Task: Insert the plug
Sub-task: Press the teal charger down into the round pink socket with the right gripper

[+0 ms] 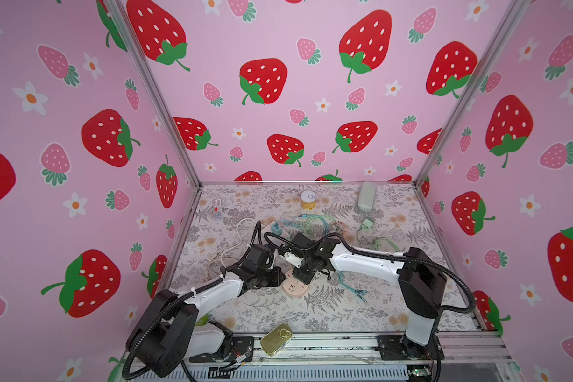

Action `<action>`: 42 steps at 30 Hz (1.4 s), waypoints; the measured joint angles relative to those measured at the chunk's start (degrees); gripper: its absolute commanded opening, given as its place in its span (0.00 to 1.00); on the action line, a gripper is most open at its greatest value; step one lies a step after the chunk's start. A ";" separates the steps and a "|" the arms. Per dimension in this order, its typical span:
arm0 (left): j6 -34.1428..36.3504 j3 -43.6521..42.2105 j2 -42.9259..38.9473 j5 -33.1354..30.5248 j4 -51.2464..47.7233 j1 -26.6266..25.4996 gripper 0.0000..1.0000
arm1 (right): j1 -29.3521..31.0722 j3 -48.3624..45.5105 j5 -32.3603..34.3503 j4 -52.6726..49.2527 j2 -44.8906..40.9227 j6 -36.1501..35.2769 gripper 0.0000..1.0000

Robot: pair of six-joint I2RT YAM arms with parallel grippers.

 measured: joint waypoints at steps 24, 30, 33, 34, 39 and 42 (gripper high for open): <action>-0.02 -0.70 -0.48 0.48 0.79 0.42 0.18 | 0.09 3.08 -0.44 -3.39 1.25 0.94 0.12; -0.02 -0.85 -0.68 0.50 0.81 0.63 0.18 | 0.07 3.17 -1.25 -3.48 1.22 1.62 0.27; -0.02 -0.85 -0.72 0.52 0.76 0.74 0.18 | 0.02 3.17 -1.53 -3.48 1.18 1.95 0.32; -0.02 -0.85 -0.79 0.52 0.72 0.76 0.18 | 0.02 3.17 -1.75 -3.45 1.18 2.10 0.34; -0.02 -0.85 -1.01 0.50 0.24 0.79 0.18 | 0.02 2.62 -3.15 -3.43 1.16 2.89 0.41; -0.02 -0.85 -1.11 0.50 0.04 0.79 0.18 | 0.02 2.47 -3.91 -3.43 1.11 2.99 0.45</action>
